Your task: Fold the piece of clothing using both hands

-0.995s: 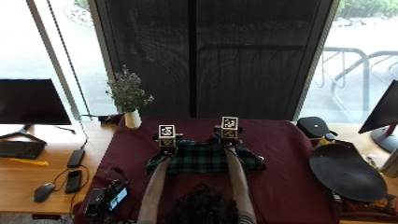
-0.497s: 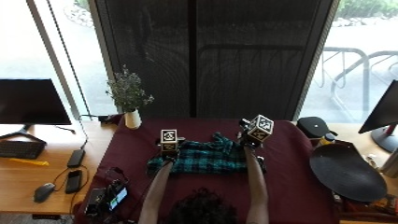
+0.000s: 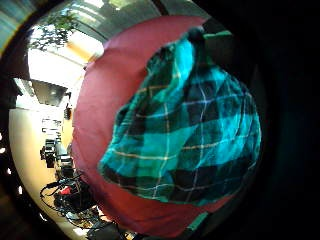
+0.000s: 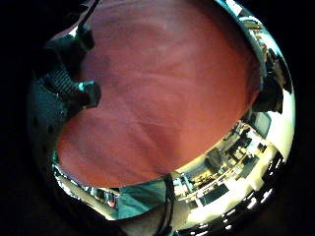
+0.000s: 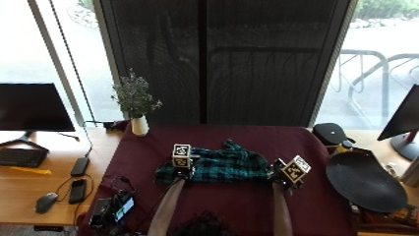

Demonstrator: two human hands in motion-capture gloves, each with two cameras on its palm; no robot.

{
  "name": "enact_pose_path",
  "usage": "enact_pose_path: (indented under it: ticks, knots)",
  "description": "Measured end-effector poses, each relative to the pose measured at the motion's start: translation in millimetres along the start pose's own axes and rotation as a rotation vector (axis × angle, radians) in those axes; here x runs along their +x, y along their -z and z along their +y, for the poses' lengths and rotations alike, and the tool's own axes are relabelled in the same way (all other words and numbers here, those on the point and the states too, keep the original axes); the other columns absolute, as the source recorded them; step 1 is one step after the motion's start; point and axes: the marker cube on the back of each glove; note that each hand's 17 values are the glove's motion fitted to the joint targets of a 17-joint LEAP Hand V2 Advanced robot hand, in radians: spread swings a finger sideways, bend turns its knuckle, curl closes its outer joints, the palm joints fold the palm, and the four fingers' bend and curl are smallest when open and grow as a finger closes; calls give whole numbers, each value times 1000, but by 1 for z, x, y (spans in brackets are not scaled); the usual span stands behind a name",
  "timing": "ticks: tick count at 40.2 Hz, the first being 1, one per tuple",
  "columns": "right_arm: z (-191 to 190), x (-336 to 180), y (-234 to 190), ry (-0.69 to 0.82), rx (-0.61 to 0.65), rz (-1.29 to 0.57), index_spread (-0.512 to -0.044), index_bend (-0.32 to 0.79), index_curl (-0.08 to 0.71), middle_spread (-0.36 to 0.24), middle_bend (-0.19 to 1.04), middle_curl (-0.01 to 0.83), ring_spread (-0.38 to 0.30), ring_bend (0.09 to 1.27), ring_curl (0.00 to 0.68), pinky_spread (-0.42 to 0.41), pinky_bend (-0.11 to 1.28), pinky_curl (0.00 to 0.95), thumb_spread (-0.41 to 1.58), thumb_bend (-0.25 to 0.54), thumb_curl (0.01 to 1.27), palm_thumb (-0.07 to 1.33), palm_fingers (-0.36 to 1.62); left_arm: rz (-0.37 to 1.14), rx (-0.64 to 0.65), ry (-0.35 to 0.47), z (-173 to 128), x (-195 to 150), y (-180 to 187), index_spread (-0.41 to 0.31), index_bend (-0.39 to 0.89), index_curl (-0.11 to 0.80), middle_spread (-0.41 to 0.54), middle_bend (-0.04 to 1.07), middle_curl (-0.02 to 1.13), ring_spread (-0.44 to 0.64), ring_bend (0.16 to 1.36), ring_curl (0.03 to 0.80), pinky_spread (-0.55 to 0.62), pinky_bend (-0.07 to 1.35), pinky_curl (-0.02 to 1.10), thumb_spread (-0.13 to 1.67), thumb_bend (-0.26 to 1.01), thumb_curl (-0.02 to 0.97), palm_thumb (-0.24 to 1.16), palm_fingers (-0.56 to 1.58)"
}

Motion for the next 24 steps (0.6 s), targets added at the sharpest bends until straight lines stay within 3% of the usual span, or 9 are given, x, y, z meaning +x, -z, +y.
enact_pose_path:
  ticks: [2, 5, 9, 11, 14, 18, 19, 20, 24]
  knots:
    - [-10, 3, -6, -22, 103, -62, -246, -119, 106, -15, 118, 340, -38, 704, 455, 32, 889, 433, 1097, -69, 412, 655, 483, 20, -44, -10, 3, 4, -10, -177, 191, 416, -142, 137, 431, -70, 417, 385, 172, 258, 261, 1261, -42, 315, 590, 650]
    - [-16, 0, -15, -23, 125, -154, -239, -121, 53, 11, 164, 339, -65, 825, 468, 2, 932, 434, 1119, -53, 396, 608, 507, 22, -45, -25, -1, 4, -25, -164, 179, 422, -103, 107, 414, -11, 373, 377, 176, 319, 290, 1304, -51, 292, 509, 567]
    - [-23, -7, -21, -7, 153, -193, -233, -88, 7, 25, 207, 355, -80, 893, 481, -25, 974, 437, 1141, -34, 384, 585, 516, 50, -122, -16, 5, 4, -42, -138, 148, 414, -56, 114, 395, 61, 365, 372, 180, 395, 322, 1341, -50, 258, 400, 477]
    - [-25, -13, -22, 18, 152, -195, -241, -27, 8, 25, 244, 369, -89, 887, 479, -43, 966, 432, 1143, -16, 385, 601, 562, 90, -139, -14, 9, 4, -46, -125, 120, 403, -35, 121, 384, 95, 377, 371, 190, 431, 337, 1352, -62, 238, 321, 430]
    - [-24, -22, -20, 34, 161, -198, -256, 242, 94, -6, 201, 361, -119, 808, 445, -114, 912, 400, 1149, 75, 425, 779, 826, 115, -131, -16, 10, 3, -48, -108, 131, 396, -5, 146, 379, 146, 391, 371, 226, 431, 347, 1380, -54, 209, 228, 357]
    - [-15, -41, -18, 138, 112, -299, -262, 262, 146, -53, 168, 358, -173, 743, 424, -209, 860, 376, 1100, 98, 456, 878, 1008, 98, -145, -12, 8, 2, -47, -103, 158, 393, 9, 171, 372, 181, 400, 359, 246, 426, 345, 1395, -29, 198, 183, 366]
    - [-12, -46, -17, 154, 103, -322, -260, 215, 146, -39, 140, 349, -159, 728, 419, -182, 854, 376, 1119, 76, 443, 846, 932, 94, -155, -11, 8, 2, -46, -97, 145, 389, 17, 161, 368, 189, 408, 359, 250, 436, 348, 1403, -31, 192, 163, 348]
    - [-8, -51, -16, 161, 99, -340, -263, 252, 182, -76, 187, 368, -192, 721, 427, -238, 830, 378, 1080, 112, 468, 929, 1051, 89, -169, -11, 8, 2, -43, -100, 162, 393, 15, 175, 372, 193, 407, 359, 253, 429, 348, 1403, -23, 194, 165, 363]
    - [18, -85, 4, 175, 156, -401, -266, 200, 215, -111, 178, 372, -217, 669, 421, -275, 771, 369, 959, 96, 503, 985, 1074, 62, -239, -4, 8, -4, -19, -96, 163, 394, 22, 170, 370, 212, 413, 356, 265, 435, 353, 1413, -8, 195, 164, 357]
